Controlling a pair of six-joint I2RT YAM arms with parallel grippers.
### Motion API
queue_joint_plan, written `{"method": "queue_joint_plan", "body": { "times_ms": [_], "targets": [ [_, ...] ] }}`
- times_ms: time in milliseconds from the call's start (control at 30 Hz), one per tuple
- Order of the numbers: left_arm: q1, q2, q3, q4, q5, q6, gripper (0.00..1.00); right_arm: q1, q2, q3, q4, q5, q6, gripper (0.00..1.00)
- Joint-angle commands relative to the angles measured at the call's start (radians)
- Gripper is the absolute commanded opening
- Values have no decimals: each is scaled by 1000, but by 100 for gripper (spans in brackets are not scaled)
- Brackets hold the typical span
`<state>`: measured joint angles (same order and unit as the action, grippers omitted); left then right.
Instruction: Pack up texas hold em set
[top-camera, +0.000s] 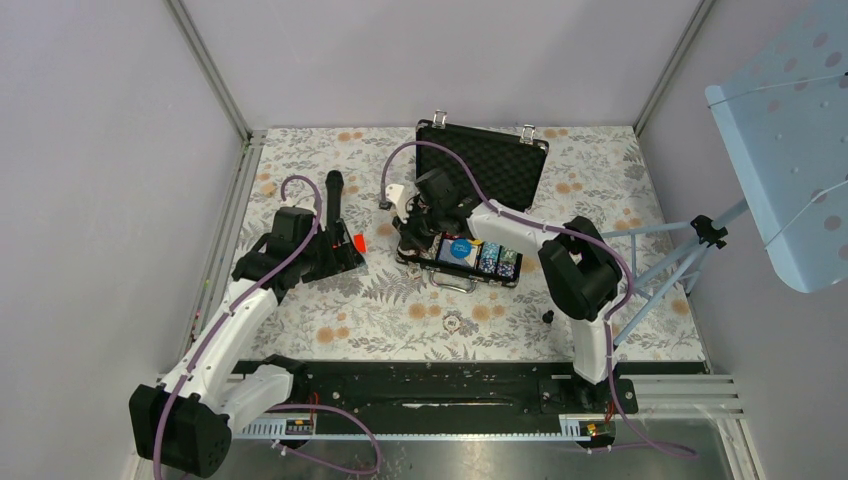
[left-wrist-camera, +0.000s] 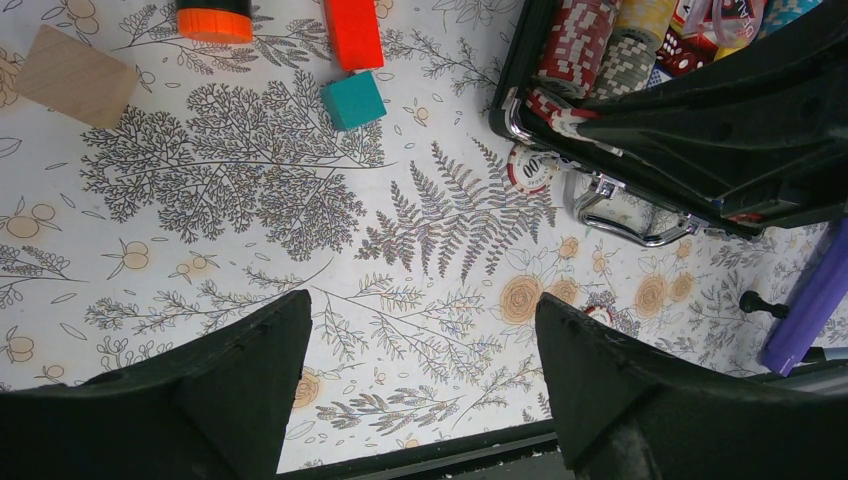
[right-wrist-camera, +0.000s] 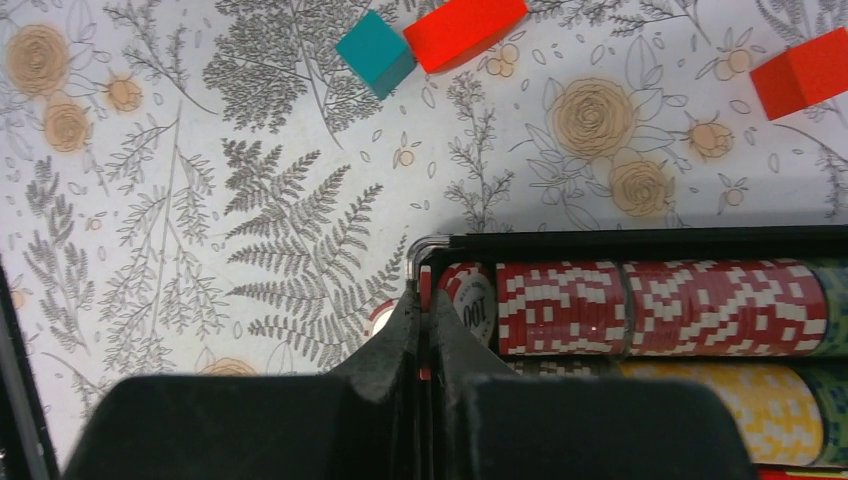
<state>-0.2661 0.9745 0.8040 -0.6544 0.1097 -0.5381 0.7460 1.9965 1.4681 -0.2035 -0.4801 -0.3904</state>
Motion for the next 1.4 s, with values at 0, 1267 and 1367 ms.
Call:
{"method": "queue_joint_plan", "body": {
  "times_ms": [0,1267,1367],
  "targets": [
    [8,-16,2,24,22,16,82,10,21,59,-28,45,-44,0],
    [27,-6,2,33,46,17,82,34,64,123,-171,207,-320,0],
    [27,-5,-1,33,48,18,82,44,61,123,-146,203,-318,0]
  ]
}}
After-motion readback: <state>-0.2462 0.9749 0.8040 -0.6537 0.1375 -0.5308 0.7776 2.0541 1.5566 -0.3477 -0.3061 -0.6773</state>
